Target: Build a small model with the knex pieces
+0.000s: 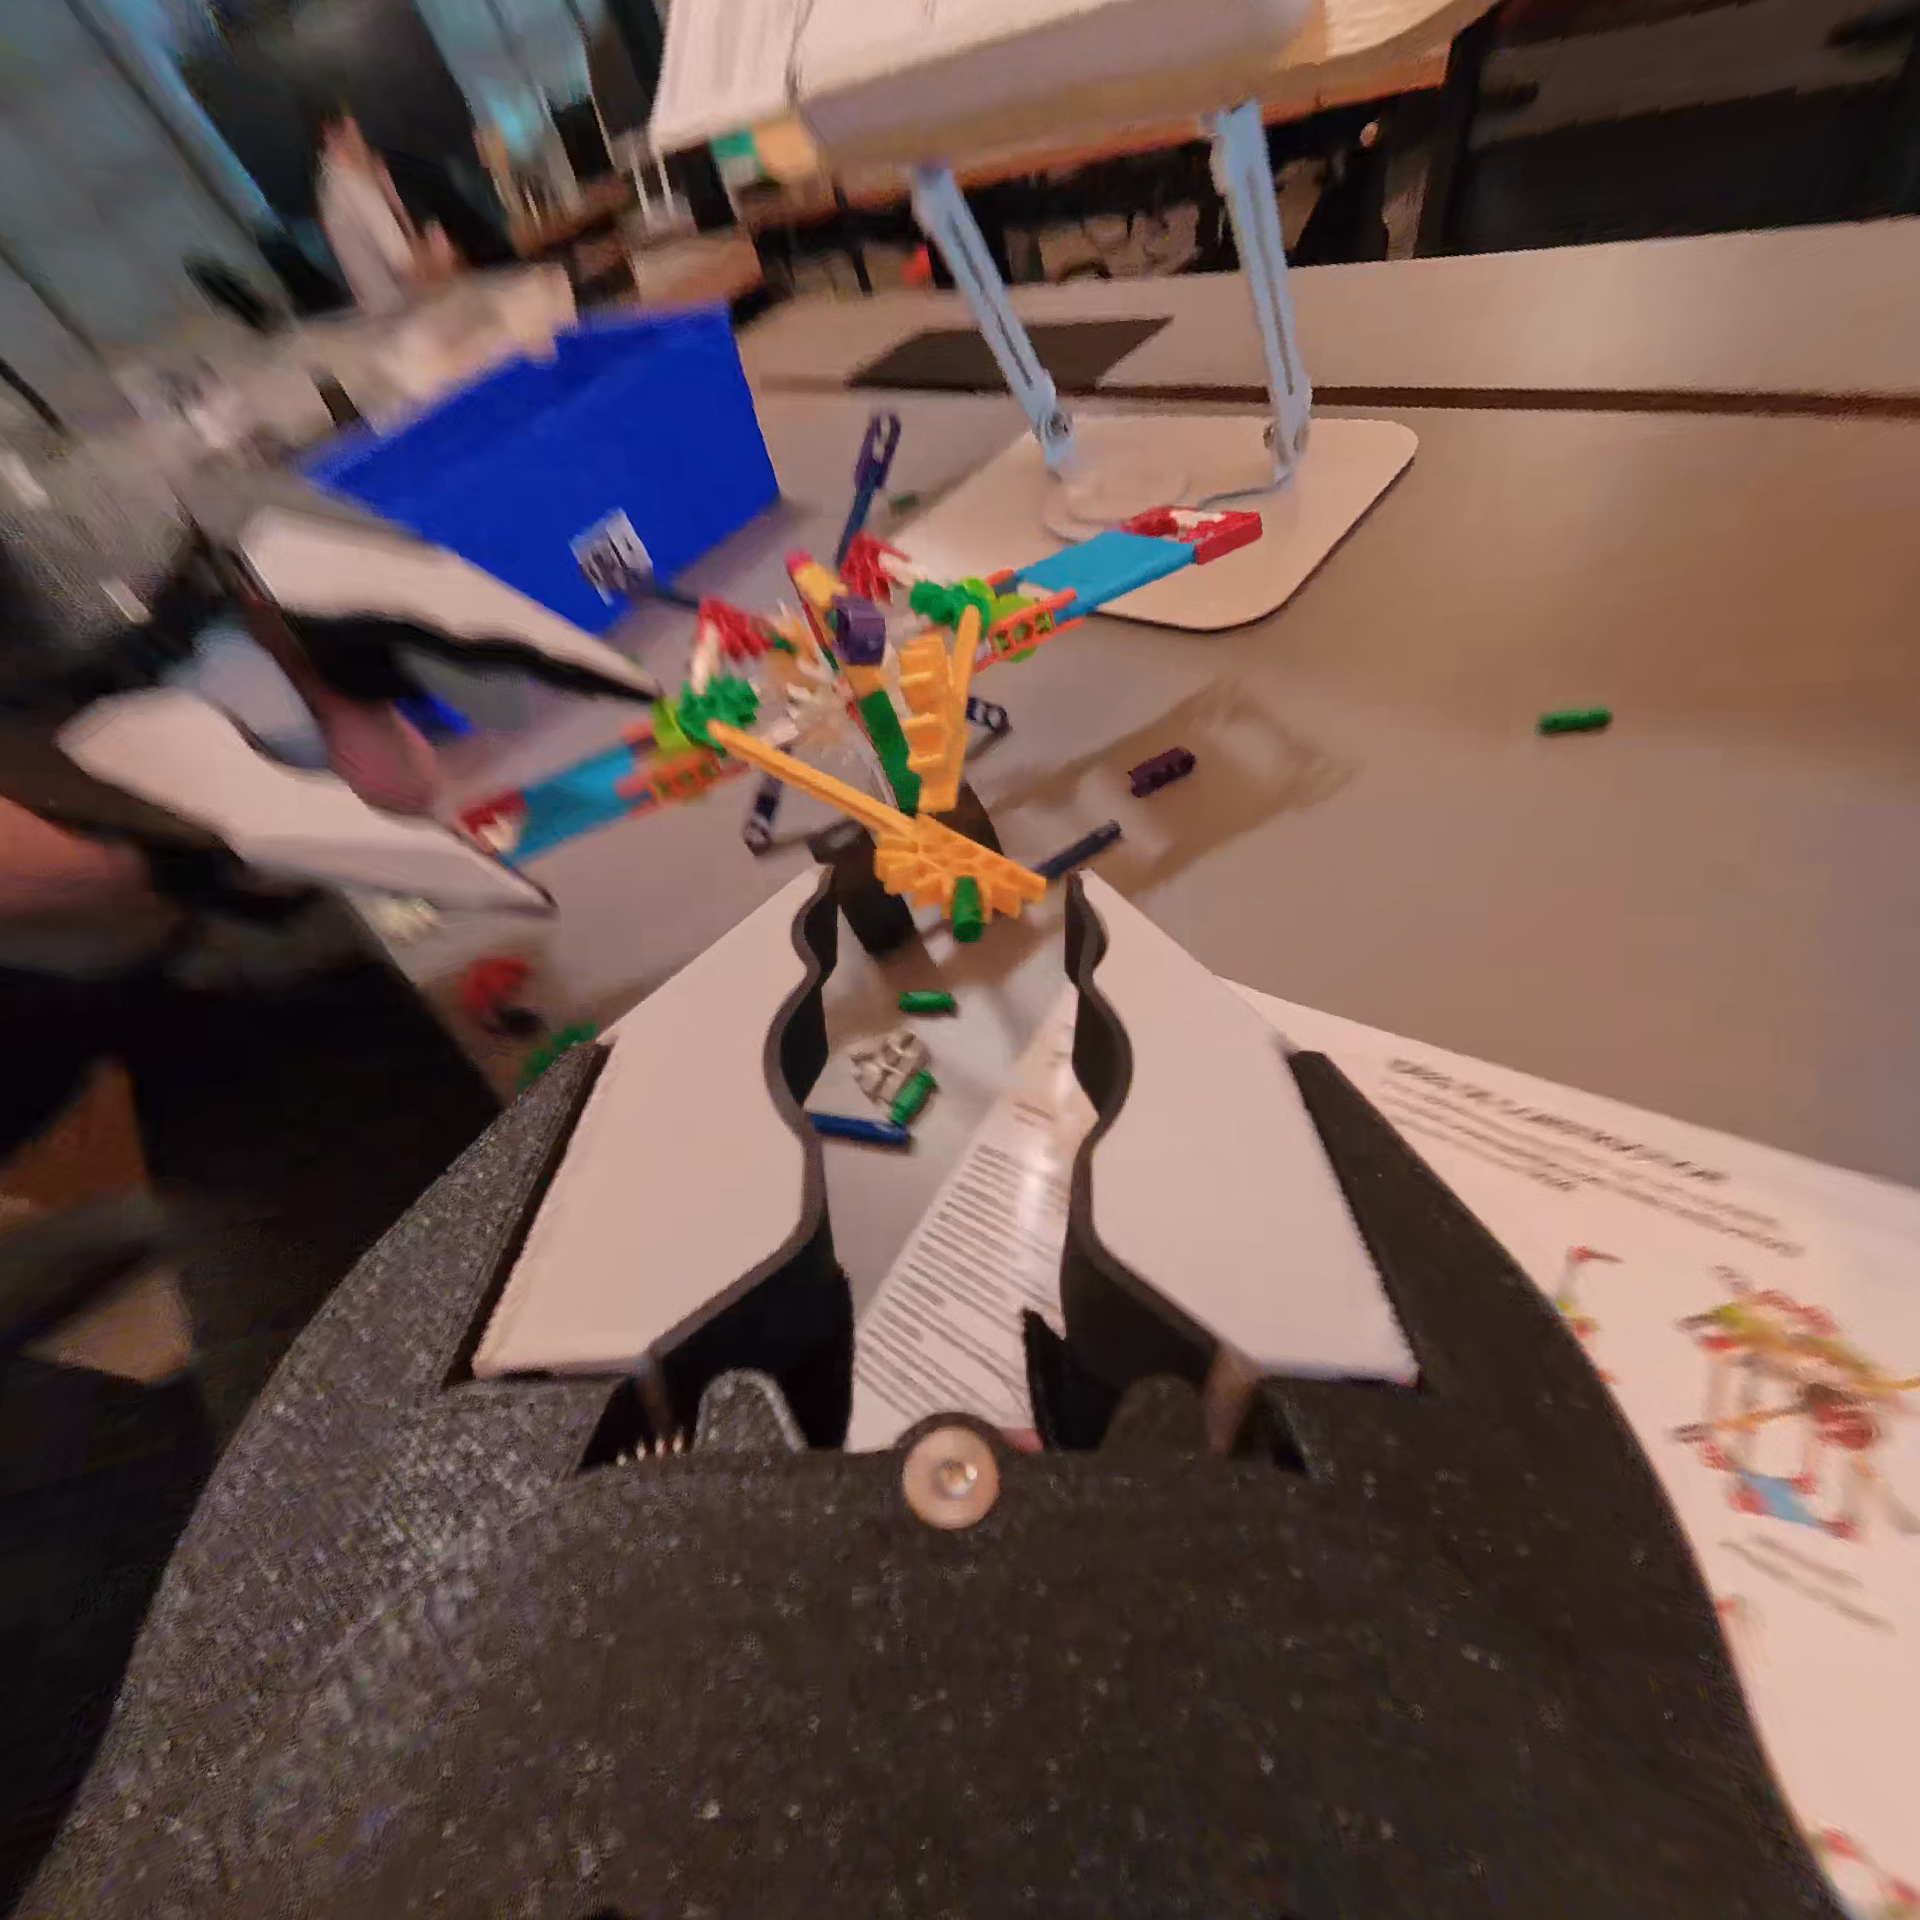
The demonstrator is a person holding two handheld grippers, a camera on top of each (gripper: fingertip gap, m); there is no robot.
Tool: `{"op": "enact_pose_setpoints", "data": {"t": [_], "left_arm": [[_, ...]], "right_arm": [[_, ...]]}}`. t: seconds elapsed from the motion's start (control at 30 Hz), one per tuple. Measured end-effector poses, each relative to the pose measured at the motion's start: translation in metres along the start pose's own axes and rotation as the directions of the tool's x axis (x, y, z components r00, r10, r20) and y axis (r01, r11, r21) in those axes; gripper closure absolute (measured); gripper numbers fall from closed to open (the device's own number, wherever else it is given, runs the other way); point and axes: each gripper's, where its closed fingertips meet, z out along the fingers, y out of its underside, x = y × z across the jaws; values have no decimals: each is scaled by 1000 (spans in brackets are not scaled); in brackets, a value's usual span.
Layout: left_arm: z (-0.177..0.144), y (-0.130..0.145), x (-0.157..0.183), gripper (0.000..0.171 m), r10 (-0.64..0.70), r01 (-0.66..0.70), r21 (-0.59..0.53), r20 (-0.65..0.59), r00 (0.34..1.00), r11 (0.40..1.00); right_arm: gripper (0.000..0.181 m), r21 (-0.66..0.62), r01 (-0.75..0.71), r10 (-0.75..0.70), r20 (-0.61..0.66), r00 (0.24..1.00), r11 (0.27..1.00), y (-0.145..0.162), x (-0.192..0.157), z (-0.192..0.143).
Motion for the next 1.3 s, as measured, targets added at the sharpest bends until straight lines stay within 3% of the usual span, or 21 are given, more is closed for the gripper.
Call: {"op": "enact_pose_setpoints", "data": {"t": [0.1, 0.2, 0.33, 0.47, 0.53, 0.63, 0.77, 0.93, 1.07, 1.13, 1.3], "left_arm": [[-11, -9, -6, 118, 80, -80, -15, -34, 996, 997], [-12, -7, -20, 130, 184, -187, -85, -45, 982, 979], [2, 10, -37, 139, 314, -326, -188, -93, 945, 926], [14, 13, -37, 151, 391, -414, -181, -153, 908, 892], [16, 13, -39, 152, 401, -425, -188, -153, 903, 886], [16, 12, -41, 157, 418, -439, -182, -140, 897, 880], [19, 12, -44, 157, 416, -433, -181, -122, 901, 883], [25, 16, -45, 154, 439, -453, -204, -114, 891, 868], [28, 17, -47, 153, 437, -452, -219, -117, 892, 865], [28, 17, -48, 153, 416, -433, -219, -120, 901, 875], [26, 10, -50, 141, 443, -452, -253, -97, 891, 855]], "right_arm": [[141, -100, 316, -321, -42, 946, 943, 9, 5, 6], [146, -128, 526, -536, -58, 843, 841, 8, 0, 13], [167, -180, 662, -684, -105, 722, 727, 6, 2, 21], [170, -203, 673, -695, -60, 716, 711, 8, 0, 22], [172, -218, 653, -674, -28, 738, 725, 11, 0, 22], [172, -217, 542, -551, 22, 834, 812, 8, 0, 21], [174, -254, 293, -250, 186, 950, 922, 11, -10, 19], [176, -272, 11, 64, 267, 961, 962, -7, -20, 12], [174, -239, 16, 45, 249, 968, 971, -9, -18, 12], [155, -230, 54, -4, 211, 978, 972, -8, -12, 8], [155, -150, 132, -101, 202, 974, 980, -15, -14, -7]]}}
